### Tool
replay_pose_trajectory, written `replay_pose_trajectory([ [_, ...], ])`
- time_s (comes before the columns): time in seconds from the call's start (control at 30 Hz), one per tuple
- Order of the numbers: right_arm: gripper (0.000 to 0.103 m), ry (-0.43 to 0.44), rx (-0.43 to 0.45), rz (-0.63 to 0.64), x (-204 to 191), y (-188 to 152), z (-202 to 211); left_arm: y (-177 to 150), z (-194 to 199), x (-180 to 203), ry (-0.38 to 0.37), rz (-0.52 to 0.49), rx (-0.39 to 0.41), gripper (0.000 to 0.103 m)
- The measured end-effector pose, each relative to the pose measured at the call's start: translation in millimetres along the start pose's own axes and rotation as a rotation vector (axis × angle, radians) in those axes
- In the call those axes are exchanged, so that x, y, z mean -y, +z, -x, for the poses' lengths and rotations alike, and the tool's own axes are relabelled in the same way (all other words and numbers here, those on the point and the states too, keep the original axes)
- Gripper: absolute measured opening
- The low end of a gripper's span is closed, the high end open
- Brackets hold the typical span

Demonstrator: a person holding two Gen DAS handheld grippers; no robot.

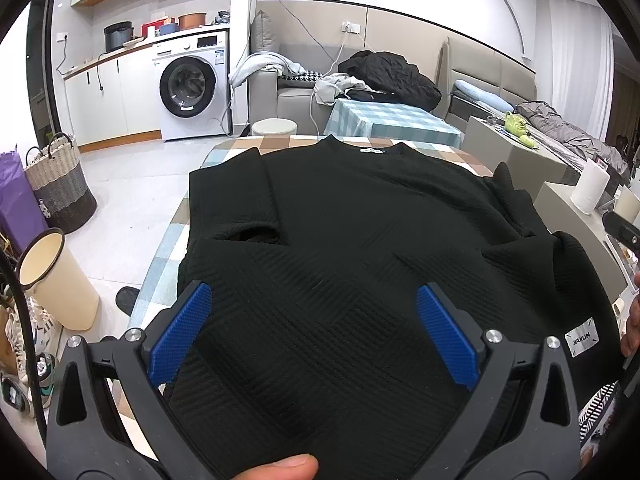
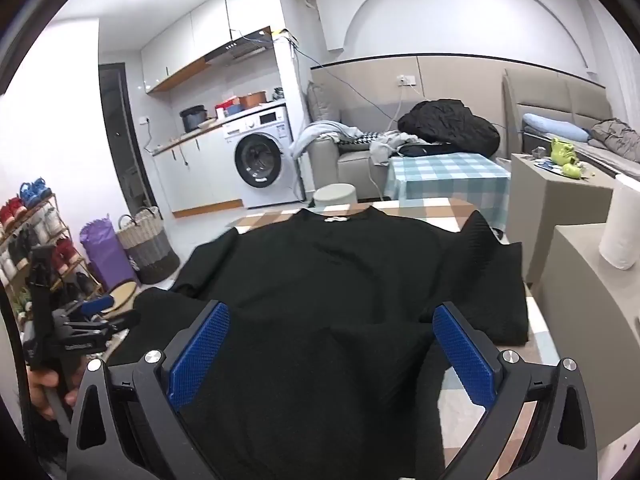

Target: Fold small clothes

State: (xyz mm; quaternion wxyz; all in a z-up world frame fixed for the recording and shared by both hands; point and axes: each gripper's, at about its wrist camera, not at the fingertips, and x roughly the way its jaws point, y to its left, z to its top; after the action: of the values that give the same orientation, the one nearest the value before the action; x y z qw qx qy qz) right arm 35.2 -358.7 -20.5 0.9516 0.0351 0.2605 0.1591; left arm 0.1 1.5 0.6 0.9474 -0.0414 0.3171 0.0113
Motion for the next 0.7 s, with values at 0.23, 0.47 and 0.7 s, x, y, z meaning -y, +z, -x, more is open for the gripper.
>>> replay_pose_trajectory([
  [0.23, 0.103, -0.004, -0.011, 0.011, -0.9, 1.3, -2.7, 0.7, 6.1, 1.0, 0.004, -0.003, 0.02, 0.102],
  [0.47, 0.103, -0.011, -0.015, 0.026, -1.1, 1.2, -3.3, -0.7, 11.2, 3.9, 0.005, -0.005, 0.025, 0.102],
  [0.7, 0.103, -0.007, -0.021, 0.032, -2.1, 0.5, -2.6, -1.5, 16.0, 3.8, 0.001, -0.007, 0.022, 0.102],
])
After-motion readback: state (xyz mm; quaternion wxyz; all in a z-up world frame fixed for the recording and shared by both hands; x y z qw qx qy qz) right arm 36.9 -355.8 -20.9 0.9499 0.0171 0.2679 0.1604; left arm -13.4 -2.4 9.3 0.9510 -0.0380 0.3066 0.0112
